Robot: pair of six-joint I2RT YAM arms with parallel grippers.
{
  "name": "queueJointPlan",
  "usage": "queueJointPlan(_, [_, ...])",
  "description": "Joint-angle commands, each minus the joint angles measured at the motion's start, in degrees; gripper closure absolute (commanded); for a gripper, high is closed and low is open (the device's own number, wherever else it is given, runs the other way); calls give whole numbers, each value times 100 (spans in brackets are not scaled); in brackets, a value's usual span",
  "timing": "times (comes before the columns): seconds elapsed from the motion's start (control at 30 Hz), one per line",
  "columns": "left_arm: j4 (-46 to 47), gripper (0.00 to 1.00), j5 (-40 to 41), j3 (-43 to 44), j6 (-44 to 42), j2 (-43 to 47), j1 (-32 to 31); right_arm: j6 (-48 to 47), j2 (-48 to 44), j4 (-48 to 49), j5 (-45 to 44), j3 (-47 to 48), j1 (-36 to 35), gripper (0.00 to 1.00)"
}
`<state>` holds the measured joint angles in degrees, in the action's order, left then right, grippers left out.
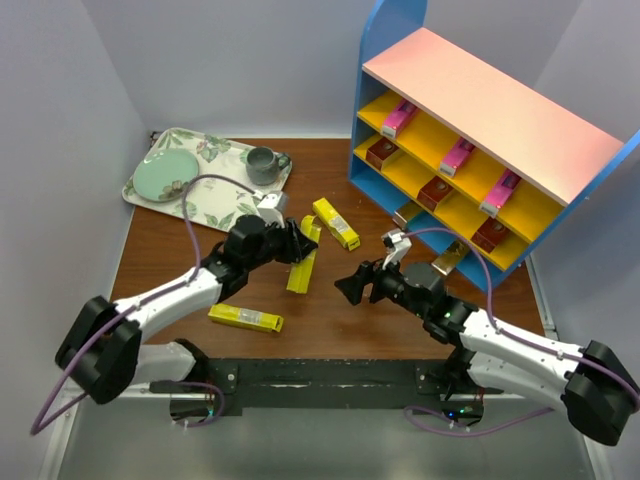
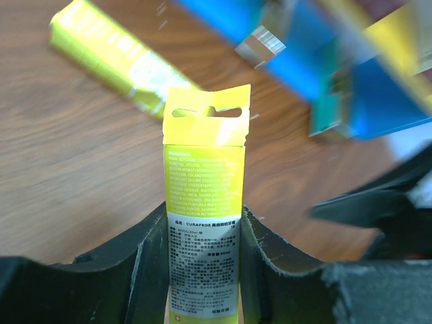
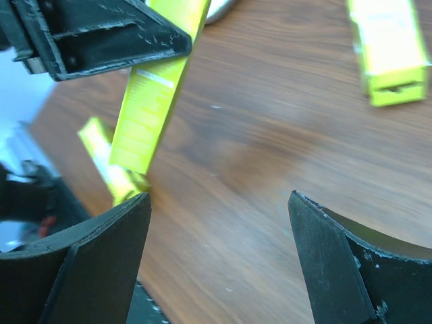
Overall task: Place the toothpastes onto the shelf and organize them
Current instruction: Pick up the toothpaste from the center of the board.
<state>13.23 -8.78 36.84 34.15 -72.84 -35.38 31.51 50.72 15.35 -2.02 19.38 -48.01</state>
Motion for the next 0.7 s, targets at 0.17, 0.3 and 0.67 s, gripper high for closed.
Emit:
queueJointPlan(0.17, [3061,68,-98,-1257,1857,1298,110,787,614,1883,1458,206,-33,11])
queueJointPlan(0.3, [3789,67,-89,-1574,2253,1483,110,901,851,2382,1906,330,-33,10])
queueJointPlan(0.67, [5232,66,-107,-1988,2983,1395,101,1305,1730,3632,2671,558,-42,10])
